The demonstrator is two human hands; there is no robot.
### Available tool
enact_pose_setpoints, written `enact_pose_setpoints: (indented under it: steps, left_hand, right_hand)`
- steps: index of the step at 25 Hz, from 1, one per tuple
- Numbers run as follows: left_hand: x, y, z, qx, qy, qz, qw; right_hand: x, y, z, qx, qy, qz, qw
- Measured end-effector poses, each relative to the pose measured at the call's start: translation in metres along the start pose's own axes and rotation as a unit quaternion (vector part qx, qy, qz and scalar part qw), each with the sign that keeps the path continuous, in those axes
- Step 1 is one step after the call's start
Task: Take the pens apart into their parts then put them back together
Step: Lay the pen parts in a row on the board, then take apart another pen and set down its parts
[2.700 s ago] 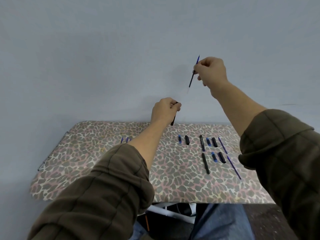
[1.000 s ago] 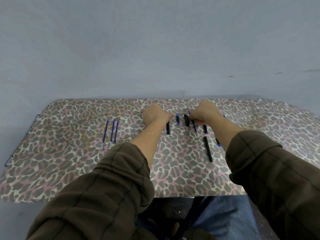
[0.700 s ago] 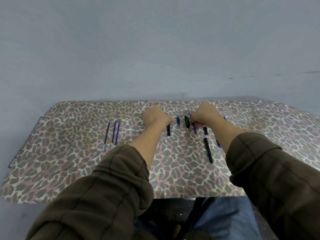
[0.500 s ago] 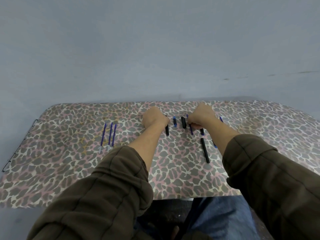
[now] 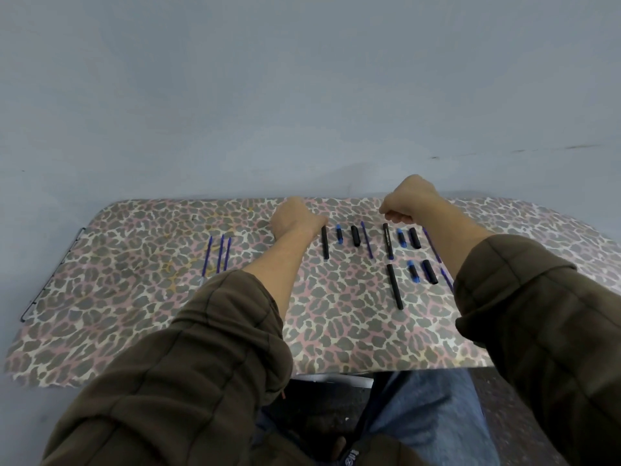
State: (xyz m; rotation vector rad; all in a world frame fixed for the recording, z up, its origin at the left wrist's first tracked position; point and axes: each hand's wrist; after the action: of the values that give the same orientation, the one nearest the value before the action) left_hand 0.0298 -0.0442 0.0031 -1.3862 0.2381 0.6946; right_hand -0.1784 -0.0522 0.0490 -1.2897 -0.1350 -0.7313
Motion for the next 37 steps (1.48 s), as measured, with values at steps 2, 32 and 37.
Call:
enact_pose_setpoints:
  steps: [2, 32, 37]
  left_hand:
    - [-0.006, -0.007, 0.007, -0.005, 0.014, 0.007, 1.0]
    - [0.005, -0.009, 0.029, -0.016, 0.074, 0.025, 0.997]
    - [-0.005, -0.039, 0.036, -0.028, 0.091, 0.132, 0.987]
  right_hand:
    - [-0.002, -0.002, 0.01, 0.019, -0.001, 0.018, 1.0]
    - [-0.022, 0.03, 0.023, -0.009, -0.006, 0.104, 0.994]
    - [0.025, 0.005, 0.038, -0.062, -0.1, 0.025, 0.993]
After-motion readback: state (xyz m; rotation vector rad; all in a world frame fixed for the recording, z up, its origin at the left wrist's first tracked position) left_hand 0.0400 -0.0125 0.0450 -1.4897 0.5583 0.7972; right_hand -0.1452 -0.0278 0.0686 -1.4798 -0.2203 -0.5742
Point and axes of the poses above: each hand's wrist, its own z-axis away from the middle knuckle, its own y-axis out of the palm, x = y × z
